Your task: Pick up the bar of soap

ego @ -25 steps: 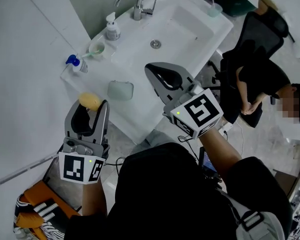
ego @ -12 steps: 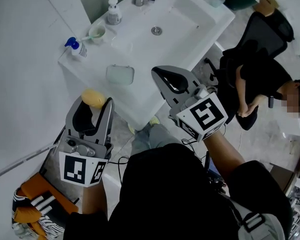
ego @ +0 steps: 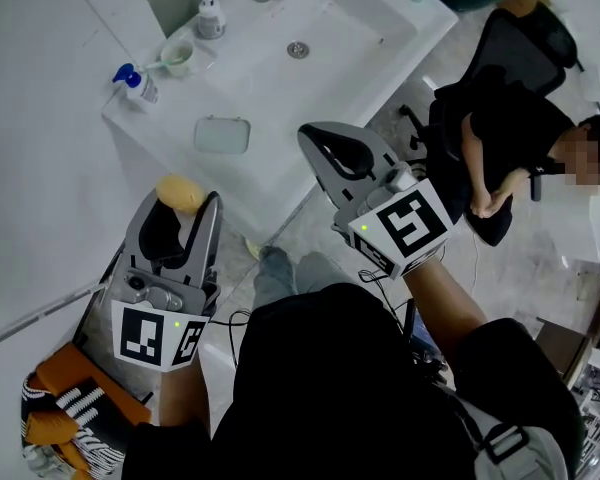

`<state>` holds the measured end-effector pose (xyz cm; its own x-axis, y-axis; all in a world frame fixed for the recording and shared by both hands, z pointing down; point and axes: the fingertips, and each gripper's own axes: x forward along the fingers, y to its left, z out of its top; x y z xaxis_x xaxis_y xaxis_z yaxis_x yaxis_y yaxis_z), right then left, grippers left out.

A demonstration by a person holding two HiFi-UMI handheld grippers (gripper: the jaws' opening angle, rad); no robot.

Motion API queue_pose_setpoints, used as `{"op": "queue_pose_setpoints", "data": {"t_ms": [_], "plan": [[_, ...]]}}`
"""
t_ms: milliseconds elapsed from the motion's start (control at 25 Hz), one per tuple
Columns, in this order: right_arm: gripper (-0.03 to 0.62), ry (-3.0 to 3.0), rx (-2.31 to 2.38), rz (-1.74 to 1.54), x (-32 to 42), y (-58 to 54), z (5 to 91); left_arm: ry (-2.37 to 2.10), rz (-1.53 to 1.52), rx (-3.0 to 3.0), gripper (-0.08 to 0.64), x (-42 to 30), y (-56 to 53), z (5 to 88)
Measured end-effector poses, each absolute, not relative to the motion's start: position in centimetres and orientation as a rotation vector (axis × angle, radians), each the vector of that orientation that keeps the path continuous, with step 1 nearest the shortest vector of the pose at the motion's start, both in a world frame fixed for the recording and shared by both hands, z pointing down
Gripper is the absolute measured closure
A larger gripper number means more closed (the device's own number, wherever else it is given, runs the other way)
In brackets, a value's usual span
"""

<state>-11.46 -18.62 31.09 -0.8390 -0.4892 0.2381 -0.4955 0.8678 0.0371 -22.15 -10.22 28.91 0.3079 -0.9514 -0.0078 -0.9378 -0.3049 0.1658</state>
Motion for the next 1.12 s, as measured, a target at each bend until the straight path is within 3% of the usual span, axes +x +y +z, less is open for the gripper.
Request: {"op": "queue_pose_setpoints", "data": {"t_ms": [840,1120], "plan": [[0.584,-2.936,0.798,0.023,5.4,-9.2,29.0,-1.799,-0.072,2.489,0.353,-4.2,-0.1,27.4],[0.584,-2.977,0.725,0.023,7.3,-4.7,29.0,-1.876,-0.024,2.462,0.353,-1.2,5.2,27.2]]}}
